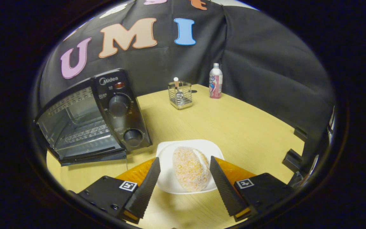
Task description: Open the toaster oven, put the food inside, and close the toaster oven door.
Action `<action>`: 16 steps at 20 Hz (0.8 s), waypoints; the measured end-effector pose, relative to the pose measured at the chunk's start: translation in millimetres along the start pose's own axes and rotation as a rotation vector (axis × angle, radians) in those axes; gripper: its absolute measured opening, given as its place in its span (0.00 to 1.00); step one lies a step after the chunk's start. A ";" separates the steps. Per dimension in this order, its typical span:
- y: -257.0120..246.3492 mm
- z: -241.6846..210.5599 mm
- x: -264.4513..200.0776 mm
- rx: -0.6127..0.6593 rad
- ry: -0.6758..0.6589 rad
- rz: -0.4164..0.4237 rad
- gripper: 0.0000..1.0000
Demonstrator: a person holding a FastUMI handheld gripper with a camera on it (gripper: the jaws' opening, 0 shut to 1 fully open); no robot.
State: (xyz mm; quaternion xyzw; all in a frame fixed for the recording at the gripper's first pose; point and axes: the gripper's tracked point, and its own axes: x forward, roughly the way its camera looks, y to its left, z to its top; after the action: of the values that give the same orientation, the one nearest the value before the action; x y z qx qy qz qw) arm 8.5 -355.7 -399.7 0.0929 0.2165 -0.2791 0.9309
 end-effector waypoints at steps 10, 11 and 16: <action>1.3 -25.5 26.7 -0.002 0.057 0.000 0.94; -1.4 -25.0 25.7 -0.002 0.053 -0.006 0.92; -1.2 -24.0 25.2 0.046 0.046 -0.022 0.85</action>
State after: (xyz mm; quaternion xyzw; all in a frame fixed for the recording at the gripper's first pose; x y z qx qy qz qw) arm 18.3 -361.7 -432.6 0.1185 0.2324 -0.2922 0.9201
